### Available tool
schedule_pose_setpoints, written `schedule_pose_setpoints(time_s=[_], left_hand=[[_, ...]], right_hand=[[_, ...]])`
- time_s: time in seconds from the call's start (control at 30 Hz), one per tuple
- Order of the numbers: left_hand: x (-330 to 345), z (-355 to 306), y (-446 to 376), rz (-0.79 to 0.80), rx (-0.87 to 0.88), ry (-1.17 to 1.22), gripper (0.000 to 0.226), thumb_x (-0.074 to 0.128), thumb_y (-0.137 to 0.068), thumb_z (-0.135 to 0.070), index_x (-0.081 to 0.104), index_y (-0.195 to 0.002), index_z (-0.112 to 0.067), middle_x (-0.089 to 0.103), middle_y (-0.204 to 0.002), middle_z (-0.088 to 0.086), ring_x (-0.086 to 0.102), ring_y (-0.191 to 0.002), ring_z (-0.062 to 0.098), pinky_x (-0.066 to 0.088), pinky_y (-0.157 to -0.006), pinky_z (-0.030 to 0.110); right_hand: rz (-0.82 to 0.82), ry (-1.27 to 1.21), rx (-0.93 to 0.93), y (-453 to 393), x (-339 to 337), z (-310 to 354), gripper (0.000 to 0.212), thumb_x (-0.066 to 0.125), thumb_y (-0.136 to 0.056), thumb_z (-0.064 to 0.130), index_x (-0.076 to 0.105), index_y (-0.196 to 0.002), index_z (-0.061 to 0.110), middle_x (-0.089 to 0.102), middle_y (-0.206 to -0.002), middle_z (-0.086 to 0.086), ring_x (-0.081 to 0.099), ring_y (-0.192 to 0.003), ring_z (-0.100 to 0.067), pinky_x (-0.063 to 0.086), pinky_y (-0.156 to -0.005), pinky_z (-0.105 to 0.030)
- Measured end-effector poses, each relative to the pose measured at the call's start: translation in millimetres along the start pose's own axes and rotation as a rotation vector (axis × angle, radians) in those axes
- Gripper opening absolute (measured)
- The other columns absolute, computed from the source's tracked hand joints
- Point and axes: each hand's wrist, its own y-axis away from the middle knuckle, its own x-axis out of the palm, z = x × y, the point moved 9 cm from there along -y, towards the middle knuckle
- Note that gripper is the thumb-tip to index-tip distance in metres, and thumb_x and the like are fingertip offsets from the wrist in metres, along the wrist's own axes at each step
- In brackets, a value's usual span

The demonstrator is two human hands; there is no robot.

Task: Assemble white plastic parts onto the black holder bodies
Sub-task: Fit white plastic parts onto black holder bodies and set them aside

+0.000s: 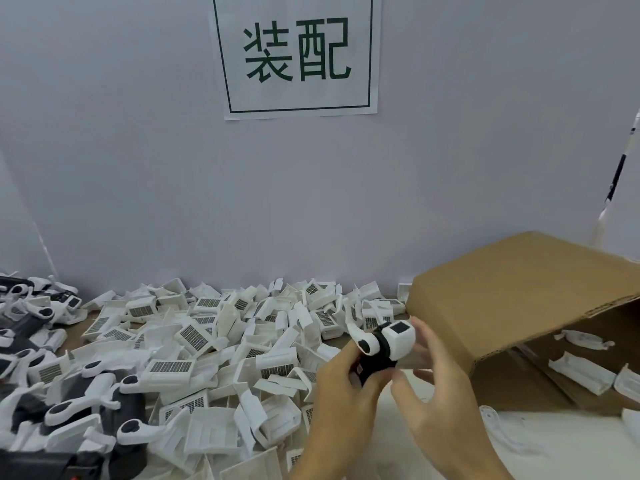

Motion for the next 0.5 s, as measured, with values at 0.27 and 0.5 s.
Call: schedule_pose_setpoints(time_s=[0.27, 0.5], left_hand=[[10, -7, 8, 0.055, 0.266, -0.473, 0.021, 0.066, -0.088, -0.011, 0.071, -0.106, -0.02, 0.062, -0.095, -0.021, 0.051, -0.086, -0.002, 0.045, -0.073, 0.019], [11, -12, 9, 0.06, 0.295, -0.498, 0.016, 0.064, -0.09, -0.016, 0.069, -0.106, -0.019, 0.064, -0.096, -0.018, 0.053, -0.088, 0.005, 0.05, -0.074, 0.033]], right_hand=[[-0.117, -0.215, 0.162, 0, -5, -9, 0.063, 0.087, -0.066, 0.037, 0.057, -0.121, 0.039, 0.062, -0.1, 0.043, 0.065, -0.092, 0.012, 0.049, -0.07, -0.005], [-0.168, -0.128, 0.089, -2, -15, 0, 0.05, 0.087, -0.058, 0.046, 0.069, -0.104, 0.037, 0.072, -0.081, 0.03, 0.07, -0.075, 0.005, 0.048, -0.063, -0.003]])
